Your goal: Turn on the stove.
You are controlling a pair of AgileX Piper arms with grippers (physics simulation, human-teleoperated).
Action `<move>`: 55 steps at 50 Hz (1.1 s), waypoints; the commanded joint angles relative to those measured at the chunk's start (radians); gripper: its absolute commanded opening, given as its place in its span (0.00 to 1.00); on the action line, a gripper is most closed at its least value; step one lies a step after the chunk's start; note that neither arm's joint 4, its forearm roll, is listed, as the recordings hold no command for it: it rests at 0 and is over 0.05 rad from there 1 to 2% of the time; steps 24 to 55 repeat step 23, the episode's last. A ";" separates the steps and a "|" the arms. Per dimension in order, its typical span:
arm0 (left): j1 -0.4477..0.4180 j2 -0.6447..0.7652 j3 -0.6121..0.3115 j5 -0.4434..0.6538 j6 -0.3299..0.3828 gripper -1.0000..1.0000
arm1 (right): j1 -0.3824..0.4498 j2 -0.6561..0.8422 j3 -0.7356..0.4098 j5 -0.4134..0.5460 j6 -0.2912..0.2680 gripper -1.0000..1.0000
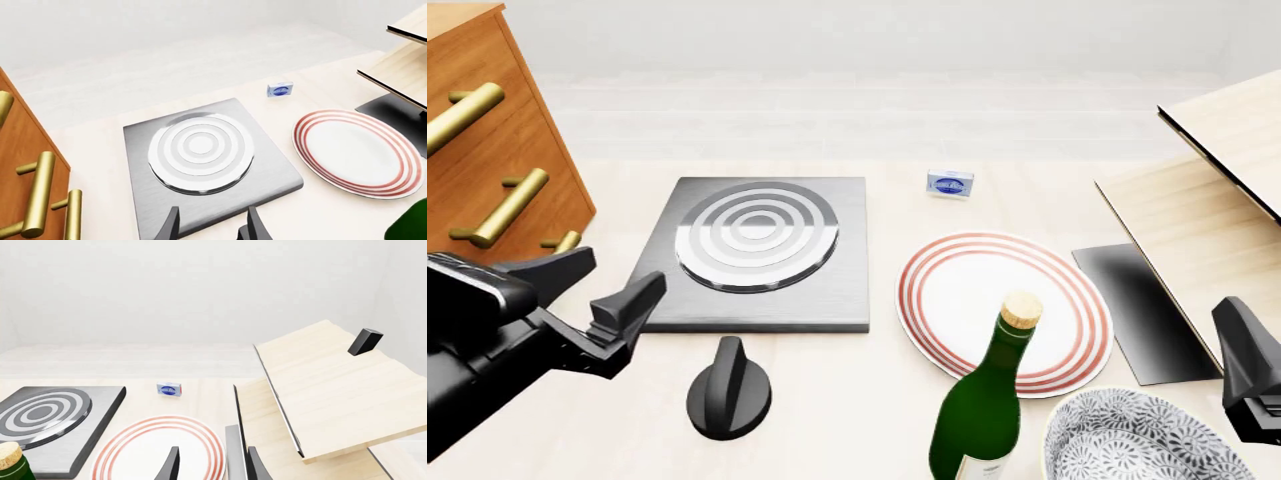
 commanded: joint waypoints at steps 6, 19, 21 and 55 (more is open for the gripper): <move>0.049 0.039 0.045 -0.124 -0.016 1.00 | 0.000 0.000 0.000 0.000 0.000 1.00; 0.122 0.404 -0.026 -0.387 -0.059 1.00 | 0.000 0.000 0.000 0.000 0.000 1.00; 0.123 0.437 -0.047 -0.394 -0.065 1.00 | 0.000 0.000 0.000 0.000 0.000 1.00; 0.125 0.460 -0.065 -0.397 -0.069 1.00 | 0.000 0.000 0.000 0.000 0.000 1.00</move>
